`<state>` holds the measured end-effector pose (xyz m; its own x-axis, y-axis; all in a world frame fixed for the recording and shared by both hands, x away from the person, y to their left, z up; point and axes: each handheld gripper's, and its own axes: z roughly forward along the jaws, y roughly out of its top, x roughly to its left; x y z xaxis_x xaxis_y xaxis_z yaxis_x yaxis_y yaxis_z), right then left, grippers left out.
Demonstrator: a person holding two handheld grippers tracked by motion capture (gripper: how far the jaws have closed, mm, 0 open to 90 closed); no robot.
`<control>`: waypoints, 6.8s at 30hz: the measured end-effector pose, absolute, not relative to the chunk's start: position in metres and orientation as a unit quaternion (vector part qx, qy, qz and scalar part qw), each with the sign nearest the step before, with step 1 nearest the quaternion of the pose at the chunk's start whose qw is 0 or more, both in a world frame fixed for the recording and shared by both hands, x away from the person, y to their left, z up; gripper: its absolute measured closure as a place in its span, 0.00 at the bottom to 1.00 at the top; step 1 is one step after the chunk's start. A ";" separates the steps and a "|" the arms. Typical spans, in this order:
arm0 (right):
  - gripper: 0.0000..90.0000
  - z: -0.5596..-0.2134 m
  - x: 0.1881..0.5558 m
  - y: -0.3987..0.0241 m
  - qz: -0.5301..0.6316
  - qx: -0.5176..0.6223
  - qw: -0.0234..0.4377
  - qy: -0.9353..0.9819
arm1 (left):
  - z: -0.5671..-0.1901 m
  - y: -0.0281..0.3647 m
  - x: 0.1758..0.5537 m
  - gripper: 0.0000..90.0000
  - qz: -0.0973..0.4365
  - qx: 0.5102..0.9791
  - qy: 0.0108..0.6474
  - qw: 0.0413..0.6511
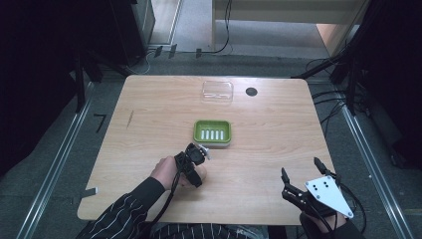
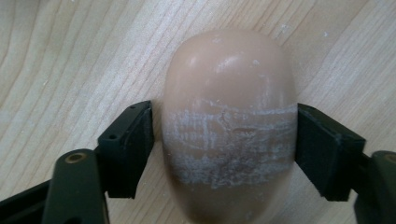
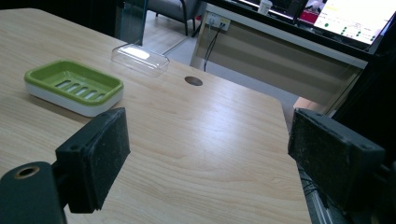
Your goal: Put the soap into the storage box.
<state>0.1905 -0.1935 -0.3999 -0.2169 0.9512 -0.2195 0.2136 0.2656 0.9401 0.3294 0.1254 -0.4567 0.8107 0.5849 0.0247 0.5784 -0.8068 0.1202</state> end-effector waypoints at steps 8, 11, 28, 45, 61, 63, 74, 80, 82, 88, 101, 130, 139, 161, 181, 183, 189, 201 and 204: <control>0.15 -0.400 0.190 -0.194 0.415 0.441 0.445 0.660 | -0.456 0.127 0.328 0.37 0.036 0.952 0.299 0.060; 0.15 -0.400 0.190 -0.194 0.416 0.441 0.444 0.660 | -0.456 0.129 0.329 0.37 0.032 0.952 0.298 0.064; 0.15 -0.400 0.190 -0.194 0.417 0.441 0.446 0.658 | -0.449 0.130 0.327 0.37 0.028 0.961 0.269 0.064; 0.15 -0.400 0.190 -0.194 0.416 0.440 0.445 0.659 | -0.438 0.133 0.333 0.37 0.031 0.964 0.254 0.066; 0.15 -0.400 0.191 -0.194 0.415 0.441 0.445 0.659 | -0.426 0.131 0.345 0.37 0.031 0.968 0.241 0.067; 0.15 -0.400 0.190 -0.194 0.416 0.442 0.444 0.660 | -0.425 0.130 0.346 0.37 0.031 0.969 0.236 0.066; 0.15 -0.400 0.191 -0.194 0.415 0.441 0.445 0.660 | -0.421 0.127 0.353 0.37 0.036 0.974 0.215 0.061; 0.15 -0.400 0.191 -0.194 0.415 0.441 0.445 0.660 | -0.416 0.125 0.356 0.37 0.039 0.976 0.204 0.063; 0.15 -0.400 0.191 -0.194 0.415 0.442 0.444 0.659 | -0.415 0.124 0.357 0.37 0.038 0.977 0.202 0.063; 0.15 -0.400 0.191 -0.194 0.415 0.440 0.445 0.660 | -0.412 0.121 0.360 0.37 0.041 0.979 0.189 0.061; 0.15 -0.400 0.191 -0.194 0.415 0.441 0.444 0.660 | -0.402 0.115 0.367 0.37 0.044 0.983 0.165 0.072; 0.15 -0.400 0.191 -0.193 0.412 0.436 0.447 0.663 | -0.386 0.114 0.378 0.37 0.051 0.986 0.133 0.085; 0.15 -0.400 0.191 -0.193 0.413 0.436 0.447 0.663 | -0.384 0.112 0.386 0.37 0.052 0.988 0.120 0.081; 0.15 -0.400 0.192 -0.192 0.411 0.439 0.445 0.664 | -0.377 0.122 0.413 0.37 0.057 0.989 0.114 0.075; 0.15 -0.400 0.193 -0.191 0.411 0.436 0.445 0.666 | -0.376 0.109 0.431 0.37 0.055 0.991 0.096 0.072; 0.15 -0.400 0.193 -0.191 0.411 0.437 0.444 0.665 | -0.377 0.107 0.436 0.37 0.051 0.991 0.101 0.075; 0.15 -0.400 0.193 -0.192 0.412 0.437 0.444 0.665 | -0.382 0.100 0.447 0.37 0.047 0.992 0.099 0.066; 0.15 -0.400 0.193 -0.192 0.412 0.437 0.443 0.665 | -0.386 0.089 0.461 0.37 0.047 0.993 0.095 0.055; 0.15 -0.400 0.193 -0.191 0.413 0.436 0.443 0.666 | -0.388 0.087 0.464 0.37 0.040 0.993 0.100 0.056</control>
<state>0.1930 -0.1915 -0.4005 -0.2274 0.9463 -0.2299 0.2157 0.2791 0.9357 0.4645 0.0873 -0.3877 0.9768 0.2030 0.0684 0.1940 -0.9736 0.1201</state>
